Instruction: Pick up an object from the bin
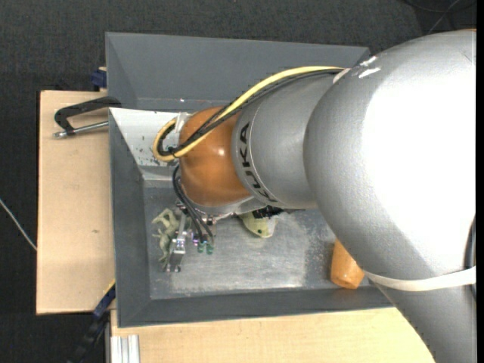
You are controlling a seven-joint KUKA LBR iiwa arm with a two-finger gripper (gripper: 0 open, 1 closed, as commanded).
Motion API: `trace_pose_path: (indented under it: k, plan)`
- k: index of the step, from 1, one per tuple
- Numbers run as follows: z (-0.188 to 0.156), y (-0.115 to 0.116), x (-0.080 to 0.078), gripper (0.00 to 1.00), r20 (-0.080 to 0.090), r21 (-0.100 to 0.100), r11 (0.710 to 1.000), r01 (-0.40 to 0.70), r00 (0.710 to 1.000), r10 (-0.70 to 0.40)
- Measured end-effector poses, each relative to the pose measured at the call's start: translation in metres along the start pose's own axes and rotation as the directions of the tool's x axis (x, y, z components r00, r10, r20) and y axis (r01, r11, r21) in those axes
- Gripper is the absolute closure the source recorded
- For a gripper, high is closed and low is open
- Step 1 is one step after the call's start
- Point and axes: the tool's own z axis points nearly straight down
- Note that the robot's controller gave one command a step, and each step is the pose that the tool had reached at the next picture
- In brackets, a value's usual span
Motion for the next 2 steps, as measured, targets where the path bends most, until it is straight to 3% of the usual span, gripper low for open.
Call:
trace_pose_path:
  k: [1,2]
  plan:
    - [0.000,0.000,0.000,1.00,-0.001,0.000,1.000,-0.001,1.000,0.001]
    - [-0.195,-0.002,0.002,1.00,0.008,-0.003,0.994,0.109,0.994,-0.109]
